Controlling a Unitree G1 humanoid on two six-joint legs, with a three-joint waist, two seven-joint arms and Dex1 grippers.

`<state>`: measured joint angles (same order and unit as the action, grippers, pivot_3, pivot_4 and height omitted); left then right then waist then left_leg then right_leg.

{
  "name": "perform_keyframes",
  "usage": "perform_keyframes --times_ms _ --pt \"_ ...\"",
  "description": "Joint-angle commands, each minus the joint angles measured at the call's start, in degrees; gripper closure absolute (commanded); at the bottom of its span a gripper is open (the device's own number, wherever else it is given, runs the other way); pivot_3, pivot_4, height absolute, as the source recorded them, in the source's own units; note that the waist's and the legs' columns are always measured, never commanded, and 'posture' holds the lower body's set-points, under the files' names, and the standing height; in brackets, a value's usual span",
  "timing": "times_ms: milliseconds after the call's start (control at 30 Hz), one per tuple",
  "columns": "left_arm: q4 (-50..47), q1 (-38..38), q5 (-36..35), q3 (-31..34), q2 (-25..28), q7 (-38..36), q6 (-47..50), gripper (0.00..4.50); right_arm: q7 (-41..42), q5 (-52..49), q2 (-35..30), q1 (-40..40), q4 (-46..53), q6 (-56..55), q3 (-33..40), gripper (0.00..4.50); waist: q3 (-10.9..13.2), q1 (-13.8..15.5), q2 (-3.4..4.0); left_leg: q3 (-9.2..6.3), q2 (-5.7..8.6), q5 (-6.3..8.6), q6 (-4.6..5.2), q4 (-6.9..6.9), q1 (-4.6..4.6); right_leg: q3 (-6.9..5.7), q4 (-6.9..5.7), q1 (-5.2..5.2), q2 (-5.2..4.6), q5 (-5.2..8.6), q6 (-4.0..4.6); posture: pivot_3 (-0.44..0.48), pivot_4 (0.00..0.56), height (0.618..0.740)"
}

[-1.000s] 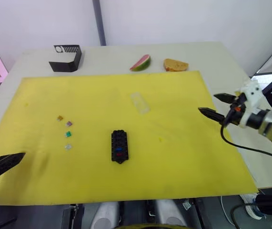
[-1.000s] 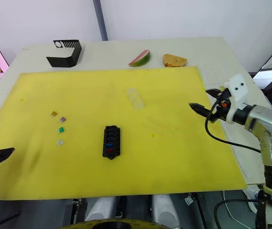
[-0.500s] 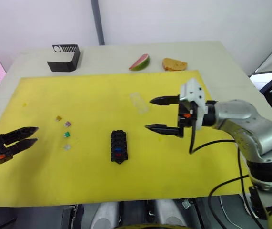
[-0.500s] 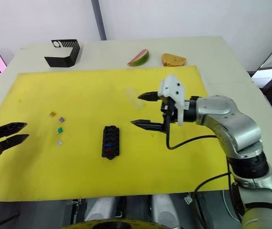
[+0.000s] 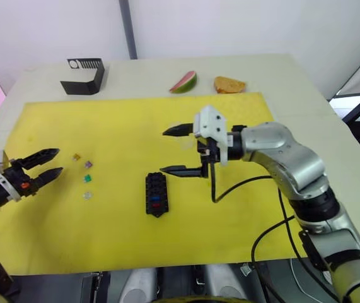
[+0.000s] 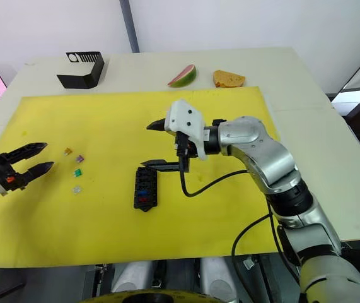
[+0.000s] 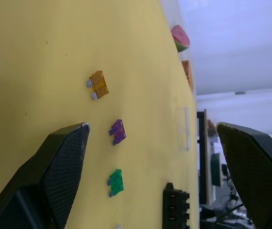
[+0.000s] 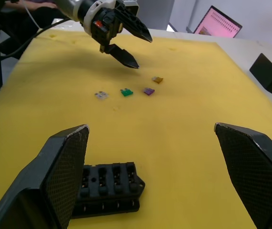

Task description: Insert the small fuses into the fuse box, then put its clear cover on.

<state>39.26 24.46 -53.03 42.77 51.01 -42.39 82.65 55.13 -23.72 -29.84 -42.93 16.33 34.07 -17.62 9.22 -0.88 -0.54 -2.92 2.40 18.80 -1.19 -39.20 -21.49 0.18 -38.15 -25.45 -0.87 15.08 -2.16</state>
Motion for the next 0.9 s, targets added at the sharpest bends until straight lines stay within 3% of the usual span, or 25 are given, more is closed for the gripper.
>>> perform_keyframes --times_ms 33,500,900 --pt "0.28 2.09 -0.46 2.70 -0.13 2.44 0.26 0.00 -0.25 2.24 2.34 -2.36 -1.15 -2.13 -1.39 0.06 0.00 0.08 0.00 0.00 0.00 0.00 0.00 0.00 -0.01 0.00 0.00 0.00 0.00 0.00 0.00 0.000 0.150 0.740" --pt "1.42 6.54 0.09 5.15 -7.32 11.00 -2.16 0.00 -0.02 5.53 5.04 -2.50 -3.30 -3.82 -2.18 0.06 -0.03 0.10 -0.04 -0.01 0.02 -0.06 -0.11 -0.02 0.01 0.00 -0.02 0.01 -0.01 -0.01 0.00 0.000 0.150 0.740" --pt "7.17 7.56 1.79 3.31 -4.77 8.75 -7.02 0.00 -0.52 5.48 3.68 -1.59 -1.68 -2.28 -1.18 0.06 -0.03 -0.04 -0.04 -0.02 0.02 -0.09 -0.16 0.00 0.05 0.00 -0.07 0.01 0.00 -0.01 0.00 0.000 0.150 0.740"
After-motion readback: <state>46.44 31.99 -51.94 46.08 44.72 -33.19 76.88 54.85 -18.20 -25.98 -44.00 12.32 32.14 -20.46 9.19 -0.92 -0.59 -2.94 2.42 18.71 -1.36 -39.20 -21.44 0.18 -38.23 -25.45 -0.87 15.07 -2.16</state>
